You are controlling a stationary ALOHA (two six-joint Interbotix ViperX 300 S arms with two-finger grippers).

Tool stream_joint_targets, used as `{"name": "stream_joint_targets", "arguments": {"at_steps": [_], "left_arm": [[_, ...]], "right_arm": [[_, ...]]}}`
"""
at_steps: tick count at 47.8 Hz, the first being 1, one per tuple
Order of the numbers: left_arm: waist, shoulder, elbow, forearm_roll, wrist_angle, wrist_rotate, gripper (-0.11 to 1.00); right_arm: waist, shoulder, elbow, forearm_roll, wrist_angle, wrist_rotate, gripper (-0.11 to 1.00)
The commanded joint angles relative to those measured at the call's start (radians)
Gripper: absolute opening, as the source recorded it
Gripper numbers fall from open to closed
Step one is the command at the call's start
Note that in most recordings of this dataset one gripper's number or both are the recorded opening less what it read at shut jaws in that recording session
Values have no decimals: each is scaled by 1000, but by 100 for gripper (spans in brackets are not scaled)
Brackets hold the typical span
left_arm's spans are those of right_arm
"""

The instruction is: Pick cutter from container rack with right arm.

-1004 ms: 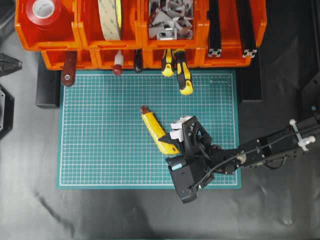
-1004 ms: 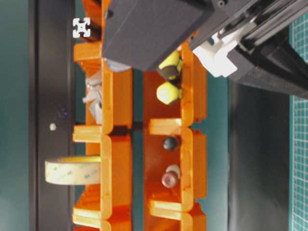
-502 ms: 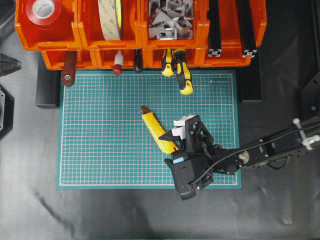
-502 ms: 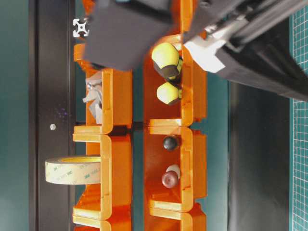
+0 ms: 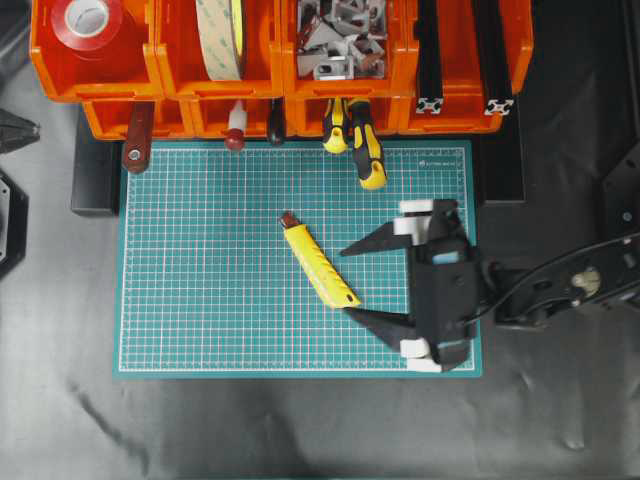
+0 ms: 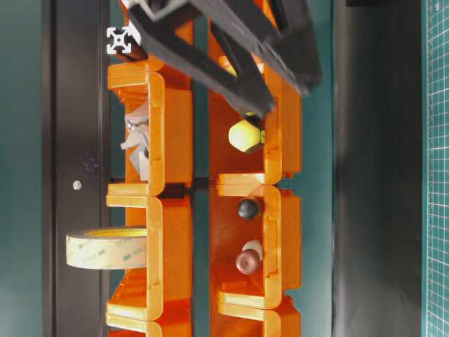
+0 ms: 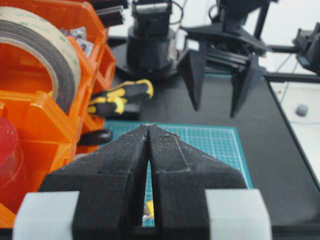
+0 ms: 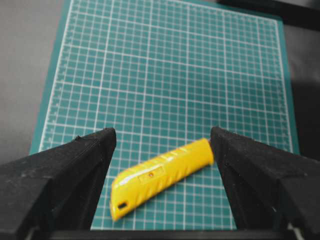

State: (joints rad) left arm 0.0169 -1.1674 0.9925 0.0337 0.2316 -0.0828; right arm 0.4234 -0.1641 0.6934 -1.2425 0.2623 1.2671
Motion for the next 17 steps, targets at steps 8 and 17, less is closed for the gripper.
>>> {"name": "stream_joint_targets", "arguments": {"at_steps": [8, 17], "left_arm": [[-5, -25, -46, 2, 11, 5, 0], [-6, -38, -46, 2, 58, -2, 0]], "right_arm": [[2, -72, 20, -3, 23, 44, 75], [2, -84, 26, -3, 31, 46, 75]]}}
